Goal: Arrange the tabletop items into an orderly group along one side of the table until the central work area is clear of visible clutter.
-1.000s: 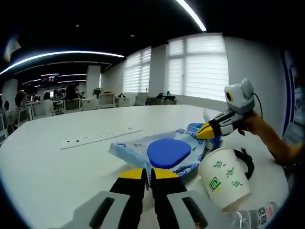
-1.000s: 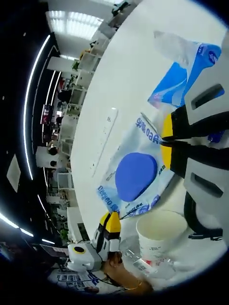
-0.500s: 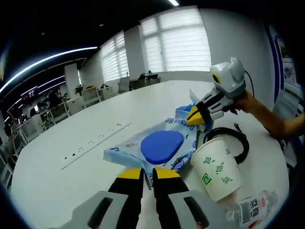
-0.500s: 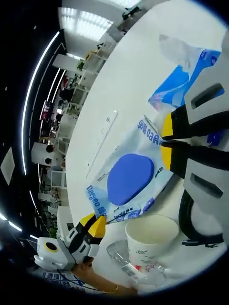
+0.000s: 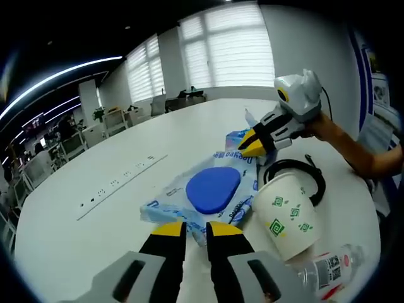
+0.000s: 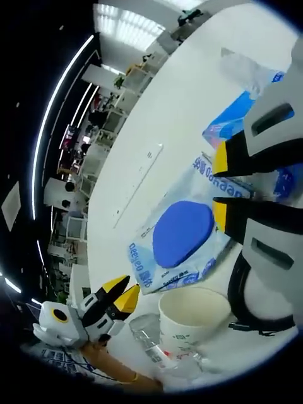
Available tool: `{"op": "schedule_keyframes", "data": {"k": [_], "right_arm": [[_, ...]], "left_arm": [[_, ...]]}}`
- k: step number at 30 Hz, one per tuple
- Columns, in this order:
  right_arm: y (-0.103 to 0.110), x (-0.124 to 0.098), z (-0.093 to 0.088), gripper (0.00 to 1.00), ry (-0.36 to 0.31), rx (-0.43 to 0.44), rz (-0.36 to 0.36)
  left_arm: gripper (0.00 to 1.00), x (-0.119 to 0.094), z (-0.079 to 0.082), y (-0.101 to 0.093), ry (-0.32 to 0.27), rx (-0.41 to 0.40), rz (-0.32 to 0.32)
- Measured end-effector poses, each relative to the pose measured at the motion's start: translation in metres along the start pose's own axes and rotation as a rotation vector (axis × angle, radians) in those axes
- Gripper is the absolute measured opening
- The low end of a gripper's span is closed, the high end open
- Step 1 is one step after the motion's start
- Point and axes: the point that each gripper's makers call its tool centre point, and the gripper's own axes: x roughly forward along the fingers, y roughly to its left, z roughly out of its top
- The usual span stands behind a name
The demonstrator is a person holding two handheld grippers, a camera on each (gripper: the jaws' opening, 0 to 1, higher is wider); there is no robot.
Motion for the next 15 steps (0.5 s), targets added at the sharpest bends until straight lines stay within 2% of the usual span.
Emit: {"op": "schedule_keyframes", "data": {"k": [1,8,10,15], "right_arm": [[-0.001,0.000,0.000,0.23,-0.002,0.042,-0.004],[-0.008,-0.006,0.004,0.22,-0.026,0.040,-0.021],[-0.008,-0.008,0.017,0.22,-0.086,0.026,-0.018],[-0.011,-0.017,0.031,0.22,-0.144,0.030,-0.030]], "left_arm": [[0.15,0.000,0.002,-0.001,-0.011,-0.020,-0.007],[0.15,-0.004,0.009,0.002,-0.026,-0.005,0.006],[0.17,-0.004,0.011,0.001,-0.026,0.005,0.010],[0.24,-0.004,0.013,-0.002,-0.024,0.009,0.010]]}}
